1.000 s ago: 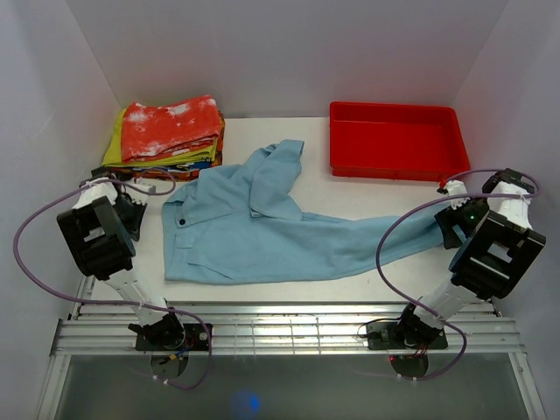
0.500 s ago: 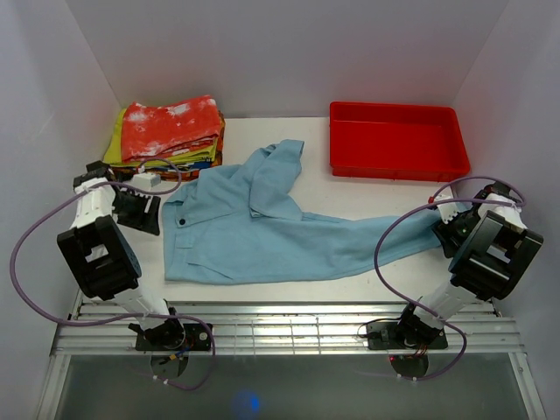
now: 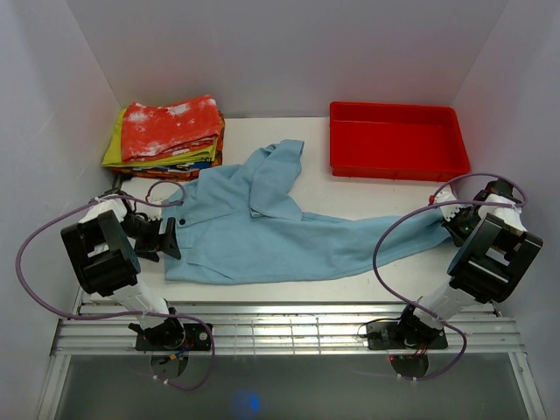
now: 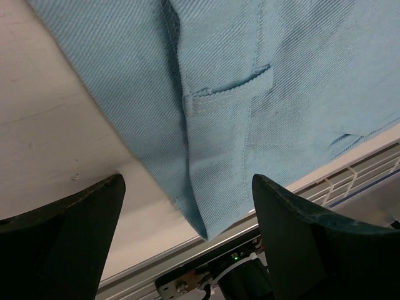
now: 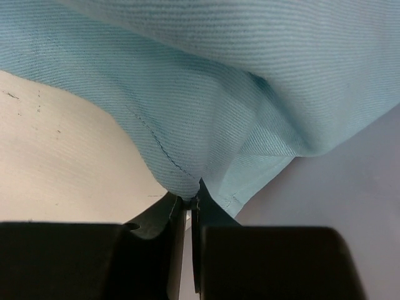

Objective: Fold and stack the trousers
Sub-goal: Flatten the trousers out

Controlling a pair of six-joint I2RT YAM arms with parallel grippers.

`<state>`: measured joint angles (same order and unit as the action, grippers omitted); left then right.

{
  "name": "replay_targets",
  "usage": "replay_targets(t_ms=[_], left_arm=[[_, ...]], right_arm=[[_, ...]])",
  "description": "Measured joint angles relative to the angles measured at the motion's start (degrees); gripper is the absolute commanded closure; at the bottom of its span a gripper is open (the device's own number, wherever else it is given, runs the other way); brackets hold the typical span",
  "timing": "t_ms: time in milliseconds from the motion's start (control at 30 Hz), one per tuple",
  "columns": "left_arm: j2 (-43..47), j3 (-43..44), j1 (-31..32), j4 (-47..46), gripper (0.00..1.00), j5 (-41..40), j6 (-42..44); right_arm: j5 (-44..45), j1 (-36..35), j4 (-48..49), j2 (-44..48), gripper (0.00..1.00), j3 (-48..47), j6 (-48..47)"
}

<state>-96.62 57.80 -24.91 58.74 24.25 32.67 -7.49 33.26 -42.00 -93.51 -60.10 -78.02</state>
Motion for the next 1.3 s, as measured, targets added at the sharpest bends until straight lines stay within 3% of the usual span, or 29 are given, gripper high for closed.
replay_targets(t_ms=[300,433,667,933,1033,1067,1133,1167,1300], left_arm=[[-1.55,-1.9,4.17,-2.08,0.58,0.5,-5.2],[-3.21,-2.43,4.66,-2.25,1.0,0.76,-6.12],[-3.02,-1.77,2.78,-0.57,1.0,-1.07,-3.32],[-6.29,7.39,-8.87,0.22,1.0,-9.79,6.75],[-7.58,8.83,-10.29,0.66,1.0,-11.72,9.49],[-7.82,9.27,-10.4,0.55,1.0,-12.66,10.32],[-8.2,10.19,-10.58,0.11,1.0,-14.4,11.61],[-8.41,10.67,-10.64,-0.37,1.0,-15.3,12.26],[-8.96,11.34,-10.71,-1.73,1.0,-17.62,14.25]], right_arm=[[-0.39,0.0,-0.66,0.59,0.92,-0.31,-0.09],[-0.42,0.0,-2.23,0.59,0.92,-1.29,-1.18],[0.24,0.0,-5.33,0.94,0.92,-1.84,-4.87],[1.27,-0.48,-13.05,2.67,0.9,-1.84,-11.39],[1.81,-0.98,-17.2,2.67,0.69,-1.84,-13.7],[2.75,-0.85,-18.21,2.67,0.54,-1.86,-14.45],[4.42,-0.63,-19.98,2.67,0.4,-1.86,-15.58],[5.01,-0.59,-20.9,2.67,0.27,-1.86,-16.15],[6.01,-0.5,-24.09,2.67,0.23,-2.6,-17.27]])
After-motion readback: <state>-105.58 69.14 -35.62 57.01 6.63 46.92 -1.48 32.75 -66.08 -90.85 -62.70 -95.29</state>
